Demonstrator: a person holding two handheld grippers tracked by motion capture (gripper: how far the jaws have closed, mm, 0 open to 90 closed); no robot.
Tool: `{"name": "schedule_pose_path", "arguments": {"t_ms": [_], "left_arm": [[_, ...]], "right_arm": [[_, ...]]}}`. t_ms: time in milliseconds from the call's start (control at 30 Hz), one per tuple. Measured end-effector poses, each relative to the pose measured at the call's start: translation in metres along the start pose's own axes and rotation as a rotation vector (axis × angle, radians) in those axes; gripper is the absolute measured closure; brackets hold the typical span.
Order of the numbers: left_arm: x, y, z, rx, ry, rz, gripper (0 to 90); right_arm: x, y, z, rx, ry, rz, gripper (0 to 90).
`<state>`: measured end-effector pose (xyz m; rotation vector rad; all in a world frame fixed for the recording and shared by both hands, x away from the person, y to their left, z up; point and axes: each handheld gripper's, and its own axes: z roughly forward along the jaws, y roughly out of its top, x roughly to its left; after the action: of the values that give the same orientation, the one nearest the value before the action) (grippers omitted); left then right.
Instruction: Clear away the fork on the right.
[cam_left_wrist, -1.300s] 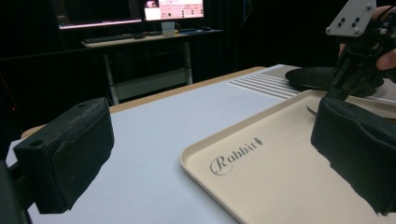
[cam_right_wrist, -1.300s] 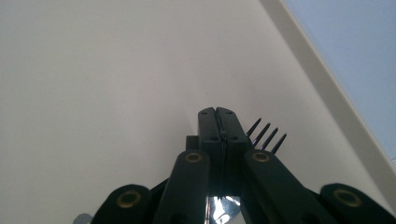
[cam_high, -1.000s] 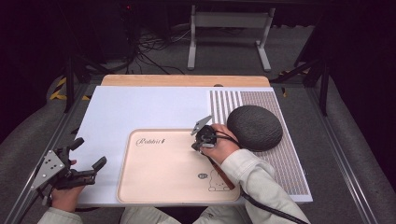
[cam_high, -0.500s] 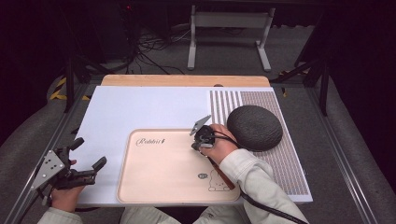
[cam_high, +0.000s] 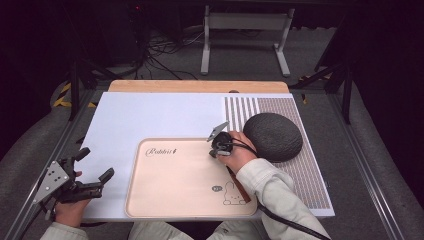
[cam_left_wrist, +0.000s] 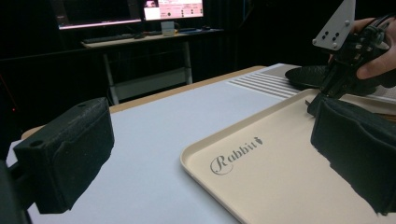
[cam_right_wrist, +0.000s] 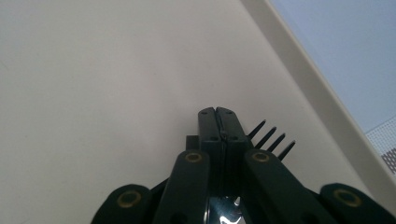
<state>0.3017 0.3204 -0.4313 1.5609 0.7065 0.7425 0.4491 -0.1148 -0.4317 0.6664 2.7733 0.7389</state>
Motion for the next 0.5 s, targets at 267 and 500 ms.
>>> {"name": "schedule_pose_path", "arguments": {"t_ms": [267,500], "left_arm": [[0.0,0.0,0.0,0.001,0.001,0.0,0.1],[0.0,0.0,0.001,0.002,-0.002,-0.002,0.1]], "right_arm": [[-0.01,-0.006,-0.004,0.008,-0.033,0.034,90.0],[-0.019,-0.011,-0.008,0.014,-0.053,0.068,90.0]]}}
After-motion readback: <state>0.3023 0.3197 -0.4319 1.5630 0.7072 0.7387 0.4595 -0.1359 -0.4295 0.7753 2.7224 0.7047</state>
